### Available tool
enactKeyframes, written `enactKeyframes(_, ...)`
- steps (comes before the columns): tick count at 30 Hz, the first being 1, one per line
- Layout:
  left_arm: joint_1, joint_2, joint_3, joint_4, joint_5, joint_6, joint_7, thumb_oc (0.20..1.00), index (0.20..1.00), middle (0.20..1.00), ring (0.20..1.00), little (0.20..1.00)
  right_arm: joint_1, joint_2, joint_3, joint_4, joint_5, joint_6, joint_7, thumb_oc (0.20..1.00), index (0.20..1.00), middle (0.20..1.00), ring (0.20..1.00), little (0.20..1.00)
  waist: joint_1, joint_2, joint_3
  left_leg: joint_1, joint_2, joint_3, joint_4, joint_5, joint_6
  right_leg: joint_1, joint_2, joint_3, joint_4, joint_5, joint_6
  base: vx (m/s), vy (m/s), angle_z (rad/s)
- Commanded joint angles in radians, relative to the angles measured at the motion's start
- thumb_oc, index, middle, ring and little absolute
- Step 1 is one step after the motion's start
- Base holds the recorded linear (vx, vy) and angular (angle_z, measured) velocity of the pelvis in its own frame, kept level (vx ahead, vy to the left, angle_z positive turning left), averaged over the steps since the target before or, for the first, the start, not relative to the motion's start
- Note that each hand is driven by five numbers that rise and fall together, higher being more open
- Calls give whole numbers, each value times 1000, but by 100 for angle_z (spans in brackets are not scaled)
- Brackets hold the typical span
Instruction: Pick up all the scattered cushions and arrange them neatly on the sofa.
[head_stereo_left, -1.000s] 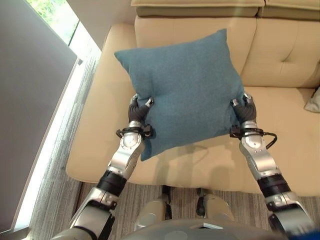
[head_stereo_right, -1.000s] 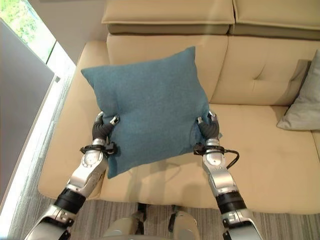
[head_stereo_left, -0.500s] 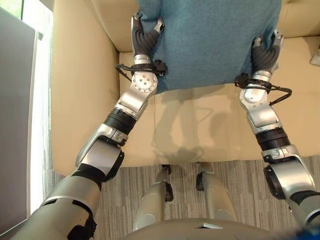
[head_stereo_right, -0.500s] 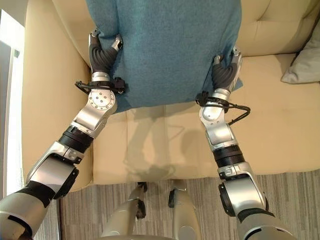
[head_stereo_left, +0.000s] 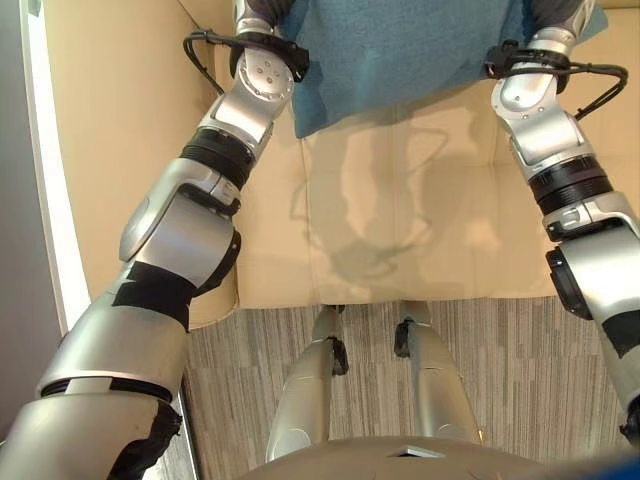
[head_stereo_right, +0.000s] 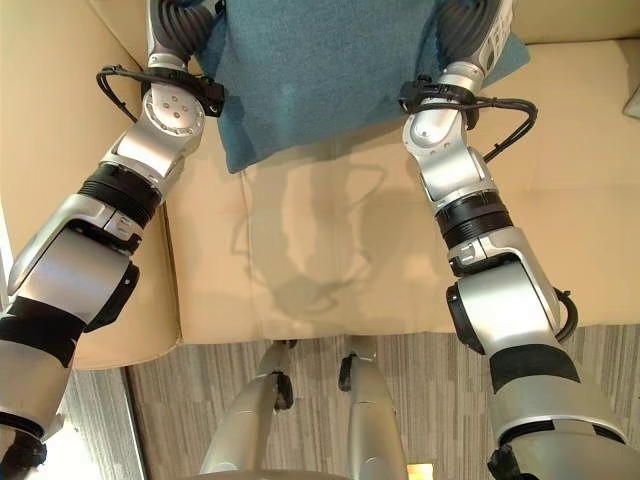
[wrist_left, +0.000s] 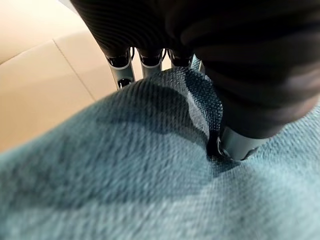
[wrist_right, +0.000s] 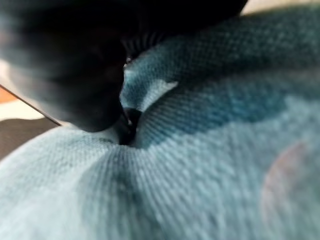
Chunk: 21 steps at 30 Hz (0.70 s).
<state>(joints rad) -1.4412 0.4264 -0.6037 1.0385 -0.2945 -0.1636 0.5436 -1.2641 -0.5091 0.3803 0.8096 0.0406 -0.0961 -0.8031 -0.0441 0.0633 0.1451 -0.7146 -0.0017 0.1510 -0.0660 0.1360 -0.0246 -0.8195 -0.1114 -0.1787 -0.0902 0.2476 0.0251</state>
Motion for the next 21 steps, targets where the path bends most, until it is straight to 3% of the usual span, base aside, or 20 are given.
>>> enactKeyframes(1,-137,-8,-88,7,27,-56,-8,1000,1000,1000,1000,1000,-165,55,77,9,13,-84,31,200,200,200,200,200,-6,-10,-79,-50,24,-53,-21,44,-105,-20,-30,-4,3,-9,237,0,0,0)
enactKeyframes(2,-145,-7,-89,20,23,-55,-12,1000,1000,1000,1000,1000,-172,59,92,28,22,-84,42,200,200,200,200,200,-5,-11,-80,-59,24,-55,-21,46,-105,-30,-30,-3,3,-7,237,-43,1,-3)
enactKeyframes(3,-150,-3,-84,23,12,-55,-12,1000,1000,1000,1000,1000,-179,68,113,45,39,-84,59,1000,1000,1000,1000,1000,-4,-12,-78,-70,22,-55,-21,51,-107,-43,-29,-2,3,-3,237,-32,-8,-3)
enactKeyframes(10,-48,-9,-38,-40,14,-50,-5,1000,1000,1000,1000,1000,-96,94,137,35,21,-69,93,1000,1000,1000,1000,1000,0,-11,-74,-97,23,-62,-21,60,-108,-69,-29,-4,3,5,236,-5,-2,0)
enactKeyframes(17,119,20,38,-71,48,-27,-7,1000,1000,1000,1000,1000,116,140,27,-40,12,-78,95,1000,1000,1000,1000,1000,-9,-15,-66,-62,26,-70,-21,51,-109,-37,-29,-15,3,4,235,-3,-5,0)
enactKeyframes(21,178,73,80,-85,43,-34,-26,1000,1000,1000,1000,1000,193,98,2,-53,-33,-61,125,1000,1000,1000,1000,1000,-9,-13,-66,-25,28,-68,-21,45,-111,2,-32,-25,3,0,236,-8,-5,0)
